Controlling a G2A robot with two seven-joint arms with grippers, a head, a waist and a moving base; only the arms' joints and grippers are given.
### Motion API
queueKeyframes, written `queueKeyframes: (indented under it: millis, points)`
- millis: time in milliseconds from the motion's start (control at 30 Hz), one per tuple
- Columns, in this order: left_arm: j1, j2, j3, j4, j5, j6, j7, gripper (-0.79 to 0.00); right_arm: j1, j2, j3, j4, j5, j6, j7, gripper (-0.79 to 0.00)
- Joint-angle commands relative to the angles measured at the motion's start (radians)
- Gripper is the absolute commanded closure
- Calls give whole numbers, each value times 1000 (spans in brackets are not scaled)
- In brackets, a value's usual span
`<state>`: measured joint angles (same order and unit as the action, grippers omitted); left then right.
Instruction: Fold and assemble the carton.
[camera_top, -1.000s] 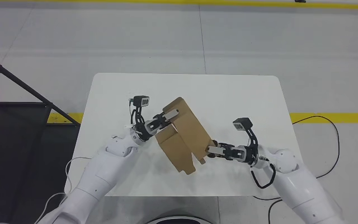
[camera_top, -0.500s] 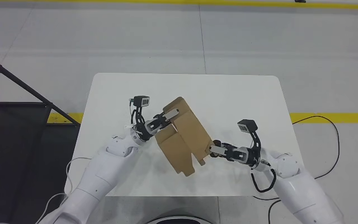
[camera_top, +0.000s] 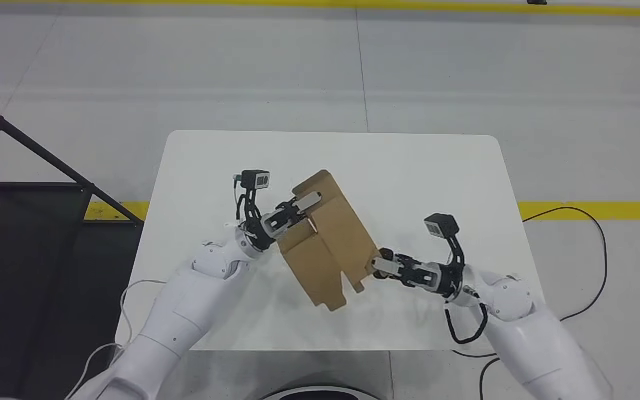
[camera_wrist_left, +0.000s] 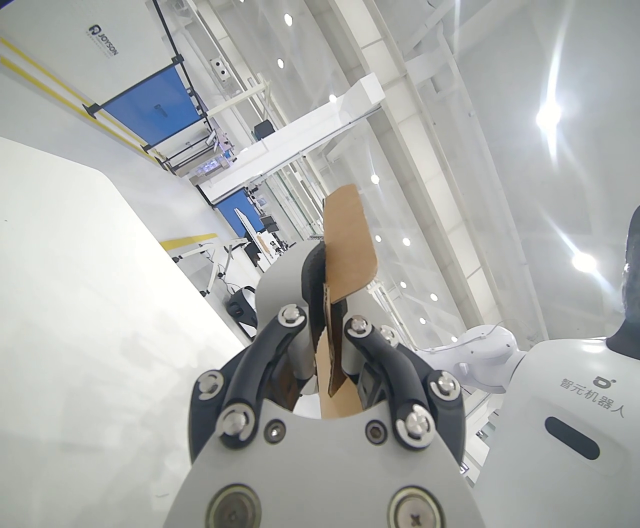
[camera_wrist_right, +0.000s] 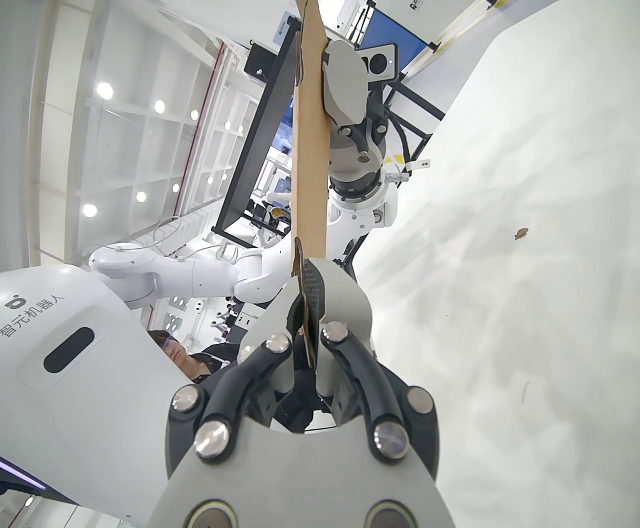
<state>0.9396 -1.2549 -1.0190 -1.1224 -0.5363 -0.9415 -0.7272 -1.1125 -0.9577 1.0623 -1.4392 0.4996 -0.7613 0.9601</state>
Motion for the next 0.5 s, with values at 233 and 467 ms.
queueKeyframes:
  millis: [233,467]
  points:
    - [-1,-4,-6,4,-2,6,-3,0,-15,-3,18,-10,-23,-7,-24,-280]
    - [0,-8,-10,6,-17,2,4,0,-34,-4,31,-30,-54,-22,-42,-151]
